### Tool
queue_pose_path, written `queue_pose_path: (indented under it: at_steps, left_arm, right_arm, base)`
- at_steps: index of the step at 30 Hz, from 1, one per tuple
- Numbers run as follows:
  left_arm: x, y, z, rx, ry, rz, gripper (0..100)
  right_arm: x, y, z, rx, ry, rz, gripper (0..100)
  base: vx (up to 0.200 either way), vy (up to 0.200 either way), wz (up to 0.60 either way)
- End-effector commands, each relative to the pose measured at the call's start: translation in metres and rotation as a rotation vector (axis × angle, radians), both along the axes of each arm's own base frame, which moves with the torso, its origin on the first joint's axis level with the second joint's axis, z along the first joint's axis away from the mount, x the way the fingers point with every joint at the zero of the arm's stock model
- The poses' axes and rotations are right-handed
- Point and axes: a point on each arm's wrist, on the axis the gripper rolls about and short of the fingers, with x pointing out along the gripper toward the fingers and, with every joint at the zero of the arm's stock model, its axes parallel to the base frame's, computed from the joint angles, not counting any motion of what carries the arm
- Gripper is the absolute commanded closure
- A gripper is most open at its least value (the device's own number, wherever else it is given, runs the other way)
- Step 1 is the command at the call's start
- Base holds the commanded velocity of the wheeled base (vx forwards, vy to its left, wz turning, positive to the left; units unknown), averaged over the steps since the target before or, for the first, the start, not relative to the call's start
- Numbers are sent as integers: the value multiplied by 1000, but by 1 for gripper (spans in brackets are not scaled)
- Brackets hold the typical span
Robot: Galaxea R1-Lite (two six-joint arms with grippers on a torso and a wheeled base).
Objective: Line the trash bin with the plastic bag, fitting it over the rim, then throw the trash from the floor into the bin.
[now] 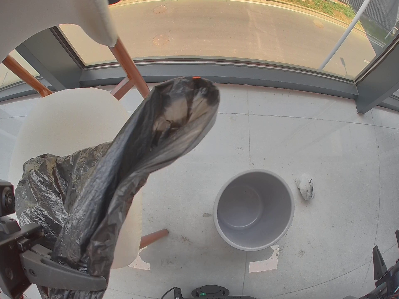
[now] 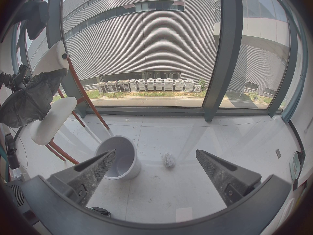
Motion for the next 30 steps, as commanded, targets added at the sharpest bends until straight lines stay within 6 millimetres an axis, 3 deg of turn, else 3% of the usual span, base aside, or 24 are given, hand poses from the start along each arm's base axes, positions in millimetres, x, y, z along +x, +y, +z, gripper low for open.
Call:
queue_pose_path:
  at_steps: [1, 13, 18, 21, 27, 30]
  left_arm:
    - [14, -14, 9, -22, 54, -50, 100]
    - [58, -55, 8, -132, 145, -165, 100]
    - [65, -64, 3, -127, 193, -176, 100]
    - [71, -70, -9, -96, 236, -165, 100]
    - [71, -70, -36, -44, 278, -162, 100]
    - [81, -73, -55, -15, 279, -142, 100]
  right_arm:
    - [1, 0, -5, 0, 10, 0, 0]
    - [1, 0, -5, 1, 7, 2, 0]
    - [1, 0, -5, 1, 7, 2, 0]
    - [1, 0, -5, 3, 6, 0, 0]
    - [0, 0, -5, 3, 4, 2, 0]
    - [0, 0, -5, 4, 4, -1, 0]
  base:
    - [0, -200, 0]
    - [0, -200, 0]
    - [0, -200, 0]
    - [0, -200, 0]
    - [0, 0, 0]
    - [0, 0, 0]
